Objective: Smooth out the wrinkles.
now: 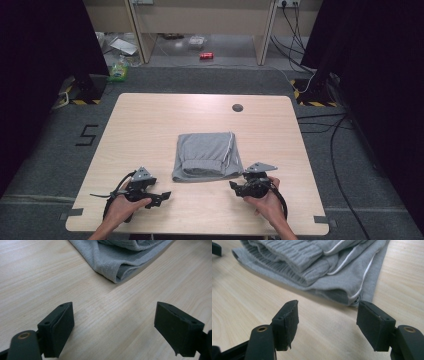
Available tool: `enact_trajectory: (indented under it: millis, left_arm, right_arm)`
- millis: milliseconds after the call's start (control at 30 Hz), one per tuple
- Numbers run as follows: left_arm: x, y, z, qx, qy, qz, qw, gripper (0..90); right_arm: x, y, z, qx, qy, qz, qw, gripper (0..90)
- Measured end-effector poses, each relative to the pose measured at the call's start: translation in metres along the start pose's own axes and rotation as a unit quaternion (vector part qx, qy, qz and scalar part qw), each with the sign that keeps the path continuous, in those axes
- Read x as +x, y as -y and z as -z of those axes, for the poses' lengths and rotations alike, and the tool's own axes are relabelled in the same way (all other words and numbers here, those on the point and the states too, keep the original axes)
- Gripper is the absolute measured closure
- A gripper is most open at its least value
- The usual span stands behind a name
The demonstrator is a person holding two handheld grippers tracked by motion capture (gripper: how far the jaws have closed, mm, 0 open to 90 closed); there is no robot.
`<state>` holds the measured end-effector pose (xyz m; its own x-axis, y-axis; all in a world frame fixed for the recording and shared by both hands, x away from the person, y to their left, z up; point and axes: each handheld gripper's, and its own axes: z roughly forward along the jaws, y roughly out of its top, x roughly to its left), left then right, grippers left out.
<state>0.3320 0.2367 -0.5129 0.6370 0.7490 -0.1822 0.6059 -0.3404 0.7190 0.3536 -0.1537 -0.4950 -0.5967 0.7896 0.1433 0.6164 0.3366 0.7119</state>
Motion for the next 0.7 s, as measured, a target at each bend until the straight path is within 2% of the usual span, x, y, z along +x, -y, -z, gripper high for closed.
enact_trajectory:
  millis: [333,500,567,667,700]
  left_arm:
    - [-0.005,0.009,0.005,0.0,-0.019,-0.017,0.9997,15.6]
    - [-0.005,0.013,0.005,-0.009,-0.023,-0.018,0.9995,15.3]
    - [-0.006,0.015,0.005,-0.012,-0.032,-0.027,0.9991,15.2]
    - [-0.011,0.02,0.003,-0.016,-0.055,-0.055,0.9968,14.9]
    - [-0.012,0.02,0.004,-0.014,-0.054,-0.055,0.9969,14.4]
  right_arm:
    - [0.007,0.013,0.001,0.018,0.004,0.015,0.9997,32.2]
    - [0.01,0.019,-0.001,0.022,0.013,0.024,0.9994,28.5]
    - [0.013,0.02,-0.002,0.025,0.017,0.038,0.9988,26.5]
    - [0.017,0.02,-0.004,0.031,0.024,0.056,0.9977,22.1]
    - [0.02,0.02,-0.004,0.035,0.026,0.061,0.9971,21.3]
